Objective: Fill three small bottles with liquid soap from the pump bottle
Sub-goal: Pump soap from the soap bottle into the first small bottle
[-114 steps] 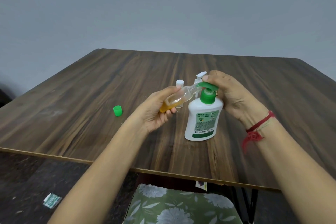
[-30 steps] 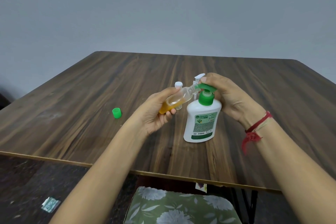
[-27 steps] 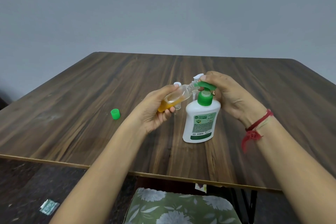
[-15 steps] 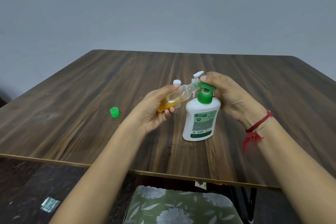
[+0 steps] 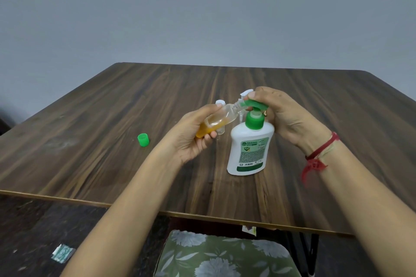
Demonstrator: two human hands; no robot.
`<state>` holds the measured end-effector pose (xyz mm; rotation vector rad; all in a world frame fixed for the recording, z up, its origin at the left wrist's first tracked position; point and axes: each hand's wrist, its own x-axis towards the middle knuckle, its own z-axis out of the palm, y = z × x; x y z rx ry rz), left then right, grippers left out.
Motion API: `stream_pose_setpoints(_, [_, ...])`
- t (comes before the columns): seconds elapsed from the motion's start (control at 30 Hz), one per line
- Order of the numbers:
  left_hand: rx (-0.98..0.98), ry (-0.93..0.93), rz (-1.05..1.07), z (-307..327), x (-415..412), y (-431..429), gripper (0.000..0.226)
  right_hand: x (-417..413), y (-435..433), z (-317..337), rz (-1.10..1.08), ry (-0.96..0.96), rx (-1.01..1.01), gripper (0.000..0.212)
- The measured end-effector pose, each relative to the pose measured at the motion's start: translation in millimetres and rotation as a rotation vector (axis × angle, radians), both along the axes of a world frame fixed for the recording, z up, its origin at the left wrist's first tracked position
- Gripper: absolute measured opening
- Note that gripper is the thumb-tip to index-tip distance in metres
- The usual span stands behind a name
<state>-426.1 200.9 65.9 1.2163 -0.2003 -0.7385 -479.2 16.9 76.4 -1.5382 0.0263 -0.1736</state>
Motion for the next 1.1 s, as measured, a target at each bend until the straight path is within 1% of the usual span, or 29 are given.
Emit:
stream_pose_setpoints(0.1, [0.015, -0.044, 0.016, 1.9, 1.1, 1.0, 0.015, 0.8, -1.2, -4.4, -0.004, 0.012, 0.021, 0.057])
stream_pose_setpoints(0.17, [0.036, -0.038, 0.006, -1.4, 0.2, 1.0, 0.018, -0.7, 0.2, -11.1, -0.010, 0.022, 0.060, 0.042])
stream_pose_setpoints(0.2, [0.037, -0.021, -0.001, -3.4, -0.1, 1.0, 0.021, -0.5, -0.2, -13.6, -0.011, 0.026, 0.072, 0.039])
stream_pose_setpoints(0.3, [0.006, 0.020, -0.010, -4.9, -2.4, 1.3, 0.025, -0.5, -1.5, -12.1, 0.003, 0.019, 0.064, 0.050])
stream_pose_setpoints(0.33, [-0.007, 0.019, -0.011, -3.6, -2.6, 1.5, 0.025, -0.3, -2.6, -9.7, 0.008, 0.012, 0.055, 0.049])
stream_pose_setpoints(0.43, [-0.019, 0.002, 0.005, 0.4, -2.8, 1.4, 0.023, 0.4, -4.8, -6.6, -0.006, -0.010, 0.034, 0.036])
stream_pose_setpoints(0.53, [0.008, -0.008, 0.006, -0.7, -2.7, 1.8, 0.029, 0.9, -3.3, -12.6, -0.012, 0.014, 0.059, 0.034])
stream_pose_setpoints(0.57, [0.011, -0.002, 0.004, -1.2, -3.3, 2.1, 0.030, 0.6, -2.0, -13.4, -0.012, 0.022, 0.063, 0.037])
stream_pose_setpoints(0.6, [0.008, 0.004, 0.005, -1.7, -3.7, 2.5, 0.031, 0.6, -1.0, -13.1, -0.011, 0.028, 0.058, 0.045])
stream_pose_setpoints(0.67, [-0.003, 0.002, 0.009, -1.3, -3.7, 2.8, 0.031, 0.9, -0.4, -8.1, -0.002, 0.018, 0.031, 0.066])
stream_pose_setpoints(0.7, [-0.009, -0.001, 0.009, -0.4, -3.8, 2.8, 0.029, 1.2, -1.1, -4.8, 0.002, 0.008, 0.017, 0.071])
stream_pose_setpoints(0.8, [-0.026, -0.007, 0.007, 2.9, -3.3, 2.3, 0.017, 1.6, -4.9, -2.5, 0.021, 0.002, 0.028, 0.073])
stream_pose_setpoints(0.83, [-0.018, -0.013, 0.008, 2.9, -3.1, 1.9, 0.016, 1.1, -6.1, -5.2, 0.033, 0.010, 0.045, 0.076])
stream_pose_setpoints(0.9, [0.011, -0.022, 0.009, 0.5, -3.1, 1.0, 0.021, -1.0, -5.2, -12.3, 0.053, 0.027, 0.089, 0.075])
stream_pose_setpoints(0.97, [0.026, -0.021, 0.005, -2.4, -3.2, 0.4, 0.027, -1.3, -3.7, -16.1, 0.053, 0.030, 0.106, 0.066])
stream_pose_setpoints(1.03, [0.021, -0.006, 0.002, -3.4, -2.9, 0.5, 0.025, 0.0, -2.3, -13.8, 0.050, 0.023, 0.110, 0.065])
stream_pose_setpoints(1.1, [0.005, 0.003, 0.006, -0.8, -2.2, 0.8, 0.017, 2.1, -2.7, -8.6, 0.042, 0.012, 0.086, 0.072])
